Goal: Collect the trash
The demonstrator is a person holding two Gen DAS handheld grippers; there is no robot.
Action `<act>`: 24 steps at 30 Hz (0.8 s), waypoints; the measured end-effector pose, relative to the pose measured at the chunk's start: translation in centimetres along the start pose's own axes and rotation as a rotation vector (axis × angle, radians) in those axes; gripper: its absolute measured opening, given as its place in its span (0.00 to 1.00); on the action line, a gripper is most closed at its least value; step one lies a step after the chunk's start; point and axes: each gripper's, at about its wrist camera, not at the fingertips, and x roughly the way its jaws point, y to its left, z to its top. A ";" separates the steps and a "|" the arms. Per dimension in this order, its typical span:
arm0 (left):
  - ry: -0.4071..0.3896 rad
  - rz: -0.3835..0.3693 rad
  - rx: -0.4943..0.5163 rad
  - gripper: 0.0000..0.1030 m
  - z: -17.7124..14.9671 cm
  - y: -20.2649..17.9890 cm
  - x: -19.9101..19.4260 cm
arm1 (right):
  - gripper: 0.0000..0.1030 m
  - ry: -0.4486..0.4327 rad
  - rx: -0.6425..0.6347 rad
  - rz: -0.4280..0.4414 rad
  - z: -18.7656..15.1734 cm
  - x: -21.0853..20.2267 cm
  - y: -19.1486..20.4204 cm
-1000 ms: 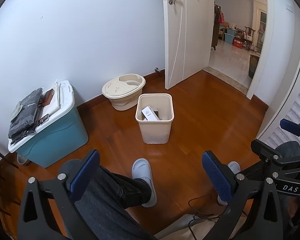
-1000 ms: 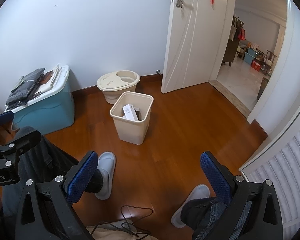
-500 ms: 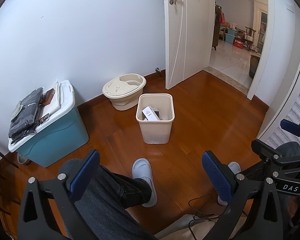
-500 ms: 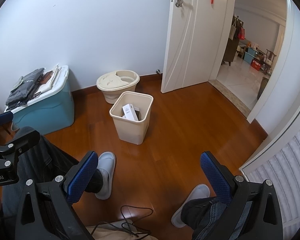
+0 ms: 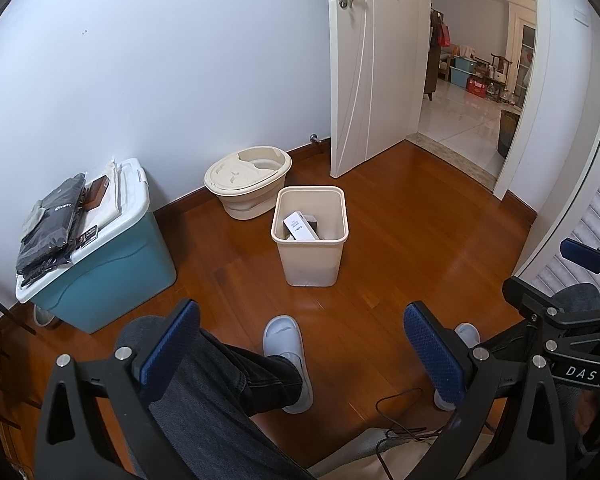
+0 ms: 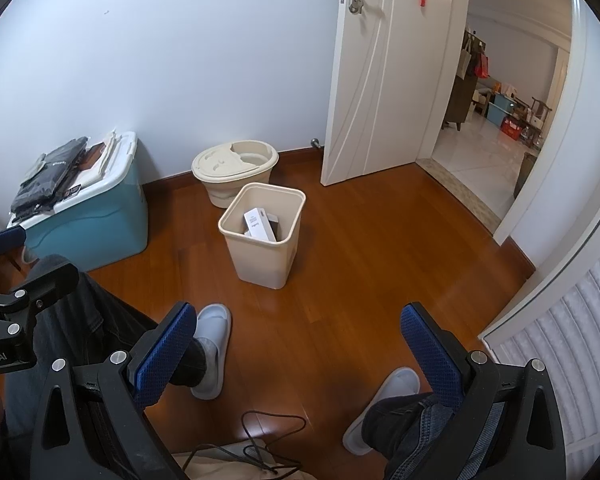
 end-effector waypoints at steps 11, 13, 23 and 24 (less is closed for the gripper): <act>-0.002 0.001 0.001 1.00 0.0 0.0 0.1 | 1.00 0.000 0.000 0.000 0.0 -0.2 0.1; -0.005 0.003 0.003 1.00 0.0 0.0 0.1 | 1.00 0.000 0.004 -0.001 0.0 -0.1 0.1; -0.005 0.005 0.005 1.00 -0.2 -0.1 0.3 | 1.00 0.001 0.002 0.000 0.0 -0.1 0.1; -0.006 0.006 0.005 1.00 -0.2 -0.1 0.3 | 1.00 0.000 0.002 0.000 0.0 -0.2 0.0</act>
